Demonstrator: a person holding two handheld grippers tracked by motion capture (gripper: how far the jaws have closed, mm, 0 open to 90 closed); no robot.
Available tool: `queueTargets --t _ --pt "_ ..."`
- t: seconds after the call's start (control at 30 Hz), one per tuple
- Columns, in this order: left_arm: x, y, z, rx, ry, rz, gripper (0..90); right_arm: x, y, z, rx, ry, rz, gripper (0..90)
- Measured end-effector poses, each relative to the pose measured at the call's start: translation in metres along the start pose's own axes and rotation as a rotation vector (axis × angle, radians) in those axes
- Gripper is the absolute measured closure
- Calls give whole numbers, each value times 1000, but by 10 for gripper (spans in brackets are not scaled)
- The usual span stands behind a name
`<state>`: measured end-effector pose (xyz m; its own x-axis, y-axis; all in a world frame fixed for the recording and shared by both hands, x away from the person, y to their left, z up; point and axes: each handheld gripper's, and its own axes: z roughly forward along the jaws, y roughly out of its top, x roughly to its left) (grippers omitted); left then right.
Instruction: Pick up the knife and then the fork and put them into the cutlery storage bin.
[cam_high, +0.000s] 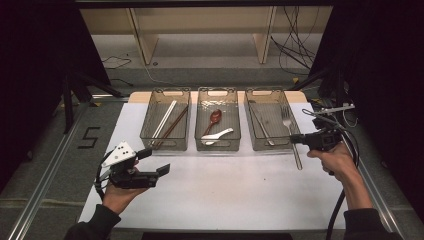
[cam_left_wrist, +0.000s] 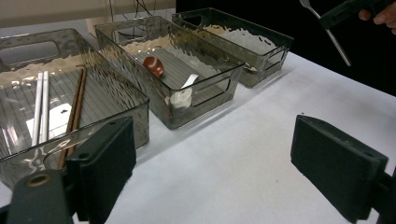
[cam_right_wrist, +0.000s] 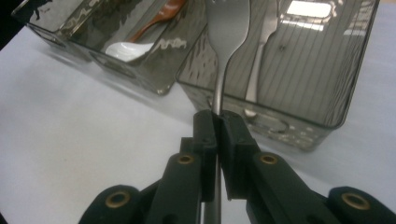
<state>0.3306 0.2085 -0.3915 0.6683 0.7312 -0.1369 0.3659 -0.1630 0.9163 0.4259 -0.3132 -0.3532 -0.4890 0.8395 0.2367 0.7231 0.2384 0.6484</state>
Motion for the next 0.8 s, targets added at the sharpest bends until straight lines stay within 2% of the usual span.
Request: queueTargets --t 0.2,0.5,0.8 --pt "-1 0 1 -3 -5 -2 137 2 15 1 -31 -6 1 862" --pt "-1 0 0 0 -6 3 137 -2 27 9 -34 -26 17 862" --pt "-1 0 1 2 -7 5 137 -7 46 13 -62 -44 34 863"
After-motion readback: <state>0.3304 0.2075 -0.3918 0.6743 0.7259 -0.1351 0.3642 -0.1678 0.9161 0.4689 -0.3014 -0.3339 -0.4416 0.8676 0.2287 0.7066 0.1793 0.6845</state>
